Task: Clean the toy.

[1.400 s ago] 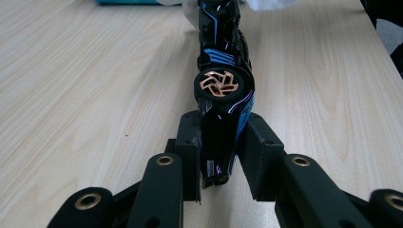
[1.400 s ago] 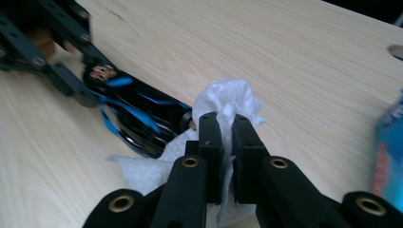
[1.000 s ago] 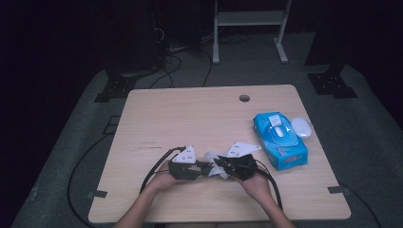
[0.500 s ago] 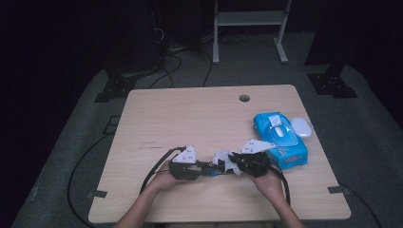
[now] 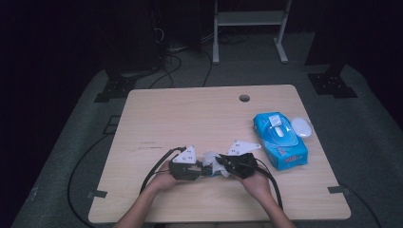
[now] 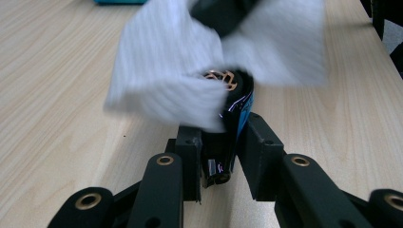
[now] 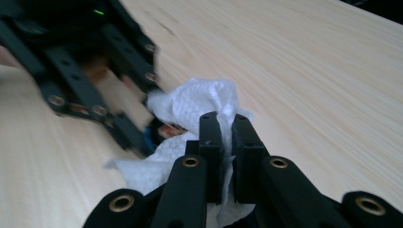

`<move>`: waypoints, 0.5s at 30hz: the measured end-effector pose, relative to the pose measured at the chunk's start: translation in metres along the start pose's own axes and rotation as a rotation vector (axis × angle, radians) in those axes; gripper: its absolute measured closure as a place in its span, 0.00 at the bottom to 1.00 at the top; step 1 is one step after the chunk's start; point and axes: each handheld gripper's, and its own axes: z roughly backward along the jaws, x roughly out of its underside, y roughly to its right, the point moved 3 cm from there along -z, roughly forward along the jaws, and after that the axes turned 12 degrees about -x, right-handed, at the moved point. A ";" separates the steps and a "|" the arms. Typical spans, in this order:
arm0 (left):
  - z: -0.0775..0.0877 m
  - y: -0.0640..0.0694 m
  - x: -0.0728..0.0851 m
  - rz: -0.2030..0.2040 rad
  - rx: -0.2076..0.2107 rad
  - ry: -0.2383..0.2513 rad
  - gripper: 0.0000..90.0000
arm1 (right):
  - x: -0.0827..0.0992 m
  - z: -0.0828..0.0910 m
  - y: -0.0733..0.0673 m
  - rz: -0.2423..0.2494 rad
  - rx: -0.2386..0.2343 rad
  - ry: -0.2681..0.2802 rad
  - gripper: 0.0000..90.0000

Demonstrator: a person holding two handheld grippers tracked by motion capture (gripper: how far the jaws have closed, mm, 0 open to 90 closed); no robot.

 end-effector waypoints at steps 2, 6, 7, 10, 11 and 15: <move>0.000 0.000 0.000 -0.005 0.001 0.000 0.78 | 0.006 0.010 0.008 -0.007 0.043 -0.008 0.94; -0.001 -0.001 0.000 -0.002 0.000 0.002 0.78 | 0.019 0.031 0.022 -0.055 0.081 0.020 0.94; -0.001 -0.001 0.000 -0.002 0.001 0.002 0.78 | 0.023 0.037 0.025 -0.070 0.091 0.023 0.94; -0.002 0.000 0.000 -0.006 0.003 0.002 0.78 | 0.031 0.049 0.031 -0.091 0.111 0.029 0.94; -0.002 0.001 0.000 -0.005 0.002 0.001 0.78 | 0.032 0.053 0.032 -0.085 0.132 0.022 0.94; -0.001 0.000 0.000 -0.004 0.003 0.000 0.79 | 0.033 0.060 0.036 -0.096 0.145 0.036 0.94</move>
